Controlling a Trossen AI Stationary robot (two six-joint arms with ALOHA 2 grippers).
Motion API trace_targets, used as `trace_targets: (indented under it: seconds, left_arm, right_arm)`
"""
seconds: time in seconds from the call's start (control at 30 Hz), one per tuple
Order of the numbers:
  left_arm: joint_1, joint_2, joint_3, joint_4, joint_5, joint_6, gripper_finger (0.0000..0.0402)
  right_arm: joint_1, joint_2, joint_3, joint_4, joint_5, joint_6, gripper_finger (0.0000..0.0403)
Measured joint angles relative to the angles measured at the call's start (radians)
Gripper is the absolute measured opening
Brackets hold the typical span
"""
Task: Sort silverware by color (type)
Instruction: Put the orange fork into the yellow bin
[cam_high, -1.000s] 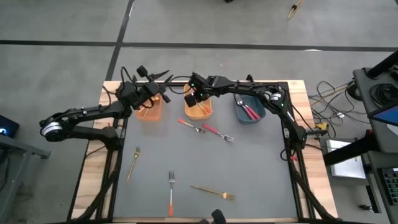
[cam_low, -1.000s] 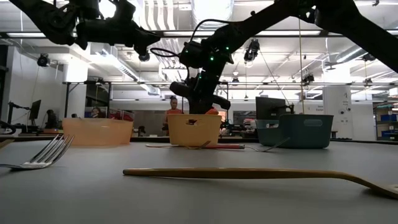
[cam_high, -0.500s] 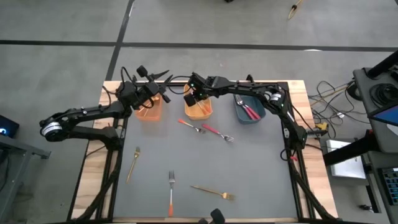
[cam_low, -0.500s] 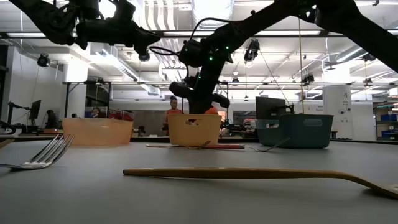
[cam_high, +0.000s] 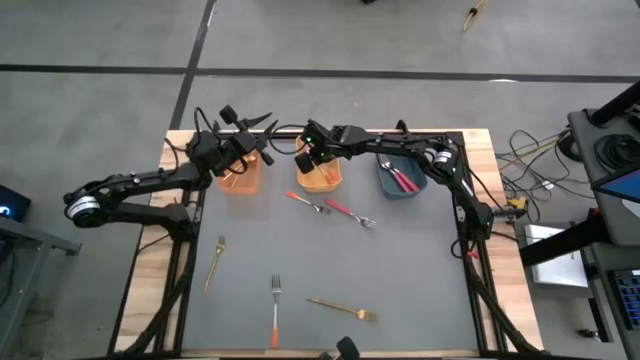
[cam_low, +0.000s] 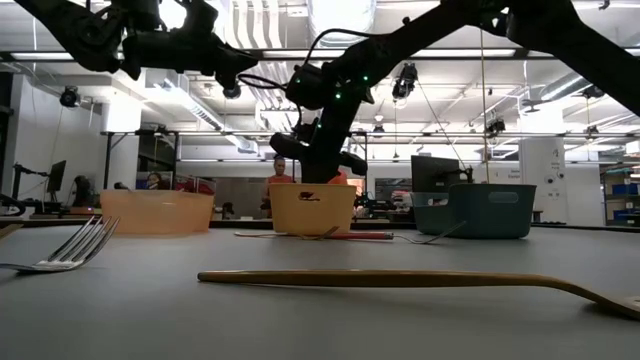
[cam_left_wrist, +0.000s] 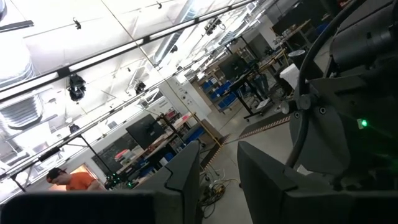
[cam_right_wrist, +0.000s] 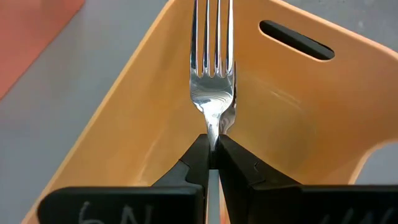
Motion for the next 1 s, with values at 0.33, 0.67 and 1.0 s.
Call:
trace_targets:
  seconds: [0.33,0.67,1.0]
  left_arm:
    - [0.001,0.0,0.0,-0.001,-0.001,0.001,0.0091]
    - [0.007,0.0,0.0,-0.002,-0.002,0.002,0.0091]
    - [0.016,0.0,0.0,-0.007,-0.003,0.001,0.0091]
  right_arm:
    - [0.001,0.053,0.0,0.014,-0.001,0.004,0.0018]
    - [0.001,0.059,0.0,0.013,-0.001,0.005,0.0018]
    - [0.0,0.062,0.0,-0.013,0.02,0.049,0.0018]
